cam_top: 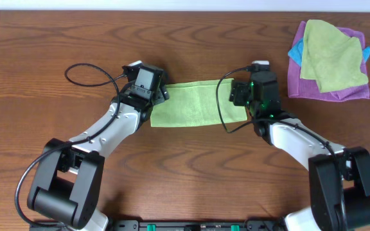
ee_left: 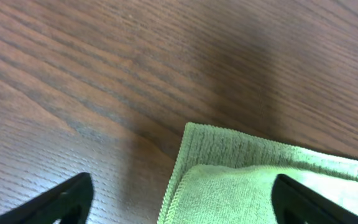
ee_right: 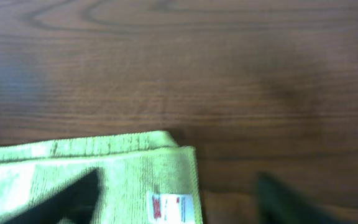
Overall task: Fold the cloth
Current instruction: 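Lay the near edge onto the far edge with both grippers, then release the folded edge and align both grippers at the fold corners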
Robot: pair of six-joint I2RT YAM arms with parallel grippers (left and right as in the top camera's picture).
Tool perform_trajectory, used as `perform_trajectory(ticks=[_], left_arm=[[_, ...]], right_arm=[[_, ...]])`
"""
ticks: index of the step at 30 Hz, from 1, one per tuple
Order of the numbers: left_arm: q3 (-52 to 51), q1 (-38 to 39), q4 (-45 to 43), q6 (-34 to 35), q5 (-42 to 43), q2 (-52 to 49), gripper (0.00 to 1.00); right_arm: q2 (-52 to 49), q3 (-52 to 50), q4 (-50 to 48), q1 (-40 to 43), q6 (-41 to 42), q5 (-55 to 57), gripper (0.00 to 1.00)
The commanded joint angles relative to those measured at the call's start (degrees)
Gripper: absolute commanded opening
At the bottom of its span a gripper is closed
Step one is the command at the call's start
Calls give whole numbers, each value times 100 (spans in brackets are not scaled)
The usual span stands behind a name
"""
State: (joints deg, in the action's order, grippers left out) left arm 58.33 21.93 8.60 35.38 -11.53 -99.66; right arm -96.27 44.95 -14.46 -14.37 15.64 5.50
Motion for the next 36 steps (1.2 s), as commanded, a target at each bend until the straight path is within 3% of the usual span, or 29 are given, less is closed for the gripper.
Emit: perform_trajectory(ticks=[1, 8, 15, 21, 25, 30, 36], left_arm=[[90, -28, -28, -70, -240, -35, 95], [133, -28, 334, -72, 293, 155, 95], [149, -28, 1134, -286, 1119, 570, 95], [149, -52, 855, -586, 1335, 492, 95], [149, -140, 264, -715, 1401, 262, 95], [151, -284, -125, -713, 1458, -33, 95], [205, -361, -481, -750, 1965, -422, 96]], right_arm=[[-39, 103, -90, -28, -55, 223, 99], [197, 140, 55, -52, -184, -105, 99], [404, 693, 2312, -55, -1088, -855, 99], [286, 763, 2249, 31, -1541, -1027, 98], [-125, 1027, 2009, 280, -1657, -1158, 92], [-977, 1954, 2509, 522, -1851, -1543, 77], [-1285, 2253, 2776, 535, -1856, -1561, 68]])
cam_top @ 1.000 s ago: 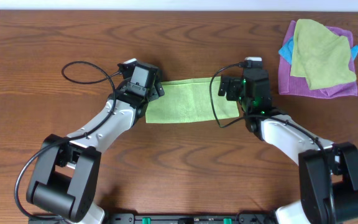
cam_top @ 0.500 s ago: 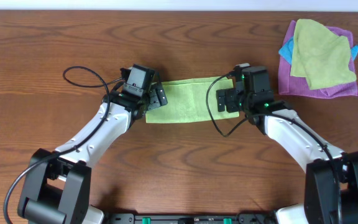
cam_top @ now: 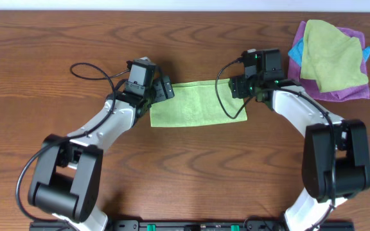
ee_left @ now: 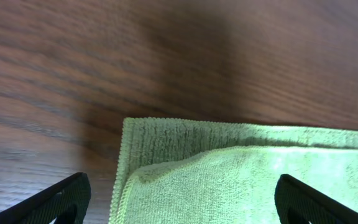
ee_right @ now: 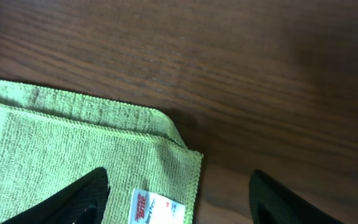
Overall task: Fold the cloth
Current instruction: 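Release the folded edge and align both grippers at the fold corners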
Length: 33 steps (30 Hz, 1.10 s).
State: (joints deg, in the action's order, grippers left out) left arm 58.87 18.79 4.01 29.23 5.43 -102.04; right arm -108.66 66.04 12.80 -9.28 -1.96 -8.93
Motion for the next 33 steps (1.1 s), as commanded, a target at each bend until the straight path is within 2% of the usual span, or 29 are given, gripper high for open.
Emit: perform_trajectory(ticks=[1, 3, 4, 6, 13, 17, 19, 33], left_arm=[[173, -44, -20, -138, 310, -229, 96], [192, -46, -22, -138, 319, -271, 96], [197, -46, -31, -140, 313, -275, 95], [205, -55, -94, -142, 313, -275, 95], [205, -55, -129, -140, 315, -275, 95], [205, -57, -136, -138, 306, -275, 95], [205, -57, -136, -140, 299, -275, 95], [205, -81, -562, -391, 299, -496, 96]], right_arm=[[-46, 144, 57, 33, -118, -118, 63], [-103, 144, 61, 63, -232, -118, 61], [-151, 144, 70, 87, -256, -144, 54], [-356, 146, 46, 162, -295, -175, 47], [-656, 146, -131, 247, -286, -256, 45], [-675, 149, -293, 247, -278, -356, 39], [-675, 149, -291, 247, -232, -365, 34], [-675, 149, -317, 245, -173, -507, 32]])
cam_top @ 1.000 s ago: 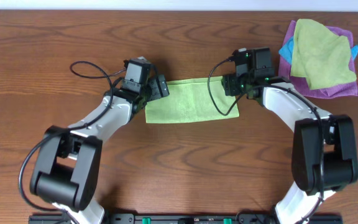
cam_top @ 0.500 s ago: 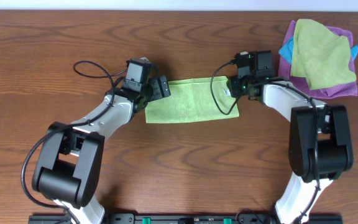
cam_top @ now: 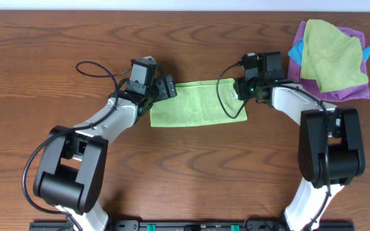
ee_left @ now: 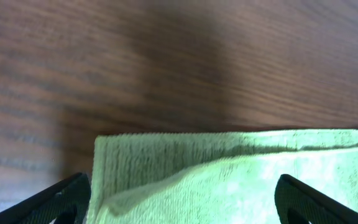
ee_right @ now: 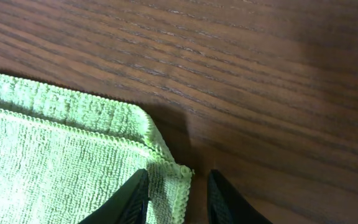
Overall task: Fold the cloth
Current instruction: 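Release the folded edge and align both grippers at the fold corners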
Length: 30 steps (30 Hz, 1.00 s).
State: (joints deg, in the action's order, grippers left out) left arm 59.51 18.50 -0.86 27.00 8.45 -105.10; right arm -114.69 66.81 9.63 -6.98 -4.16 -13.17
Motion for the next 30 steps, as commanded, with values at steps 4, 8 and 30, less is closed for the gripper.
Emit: perform_trajectory(ticks=[4, 8, 30], left_arm=[[142, -59, -63, -173, 9, -286, 96], [142, -59, -72, -175, 7, -337, 98], [142, -48, 13, -170, -2, -516, 52]], right_arm=[[-72, 72, 0, 15, 48, -81, 32], [-72, 72, -2, 15, 52, -83, 32], [-72, 72, -120, 15, 201, -81, 28]])
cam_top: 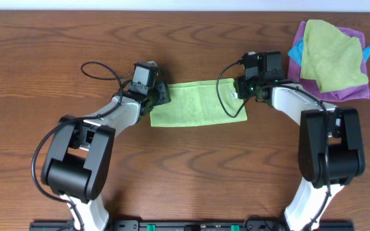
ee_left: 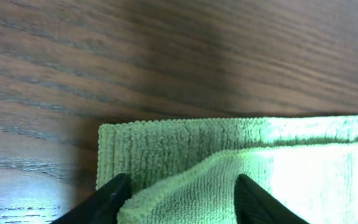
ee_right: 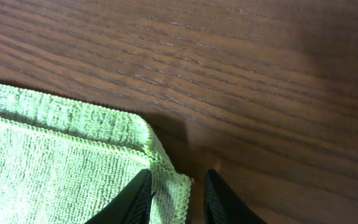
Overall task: Fold the cloth
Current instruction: 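Release the folded edge and align both grippers at the fold corners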
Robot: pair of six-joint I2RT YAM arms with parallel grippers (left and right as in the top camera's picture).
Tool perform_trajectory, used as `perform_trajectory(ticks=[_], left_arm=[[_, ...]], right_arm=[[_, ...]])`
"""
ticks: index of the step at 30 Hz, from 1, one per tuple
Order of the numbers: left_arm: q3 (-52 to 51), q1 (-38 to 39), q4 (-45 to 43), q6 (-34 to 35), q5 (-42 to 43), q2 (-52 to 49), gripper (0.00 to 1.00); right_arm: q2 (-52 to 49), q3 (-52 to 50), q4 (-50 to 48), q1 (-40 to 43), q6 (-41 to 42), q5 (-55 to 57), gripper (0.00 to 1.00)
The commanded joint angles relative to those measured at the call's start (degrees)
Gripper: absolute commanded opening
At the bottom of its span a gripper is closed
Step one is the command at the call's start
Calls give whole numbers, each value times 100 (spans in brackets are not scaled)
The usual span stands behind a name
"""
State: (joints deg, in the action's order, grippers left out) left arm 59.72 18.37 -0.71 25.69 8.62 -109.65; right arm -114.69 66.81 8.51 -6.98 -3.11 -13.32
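The green cloth (cam_top: pixel 198 104) lies as a folded strip in the middle of the table. My left gripper (cam_top: pixel 157 96) is at its far left corner. In the left wrist view the cloth (ee_left: pixel 241 162) has its top layer bulging between the two fingers (ee_left: pixel 107 202), and the left gripper (ee_left: pixel 180 199) stands half closed, still apart. My right gripper (cam_top: pixel 239 90) is at the far right corner. The right gripper (ee_right: pixel 178 193) has a narrow gap, one finger on the cloth (ee_right: pixel 61 155) and the other on bare wood past the edge.
A pile of cloths (cam_top: pixel 329 58), yellow-green over purple and blue, lies at the far right of the wooden table (cam_top: pixel 185 167). Black cables loop from both wrists, one over the strip's right end.
My left gripper's fingers have narrowed from wide apart to about half that gap around the corner's top layer, and it sits closer to the cloth. The right gripper has barely changed.
Both grippers hung wide open over the strip's far corners. They then came closer to the corners. The right one narrowed onto its corner by one second ago, and the left one has narrowed since. The cloth has stayed flat where it lay.
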Motion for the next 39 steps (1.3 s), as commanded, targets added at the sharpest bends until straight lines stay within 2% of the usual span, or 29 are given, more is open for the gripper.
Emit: perform_trajectory(ticks=[1, 7, 8, 11, 13, 23, 39], left_arm=[[120, -35, -2, -39, -20, -61, 47], [120, -35, -4, -37, -157, -61, 27], [120, -35, -4, -37, -168, -59, 20], [120, -35, -2, -37, -179, -59, 15], [120, -35, 0, -37, -186, -59, 7], [125, -44, 37, 22, -656, -17, 6], [501, -46, 280, -46, -866, 7, 6]], right_arm=[[-72, 72, -11, 15, 98, -66, 29], [-72, 72, -11, 15, 96, -66, 29], [-72, 72, -13, 15, 96, -66, 29], [-72, 72, -7, 15, 96, -66, 28], [-72, 72, 9, 15, 96, -66, 29], [-72, 72, 20, 15, 96, -66, 29], [-72, 72, 26, 9, 94, -166, 29]])
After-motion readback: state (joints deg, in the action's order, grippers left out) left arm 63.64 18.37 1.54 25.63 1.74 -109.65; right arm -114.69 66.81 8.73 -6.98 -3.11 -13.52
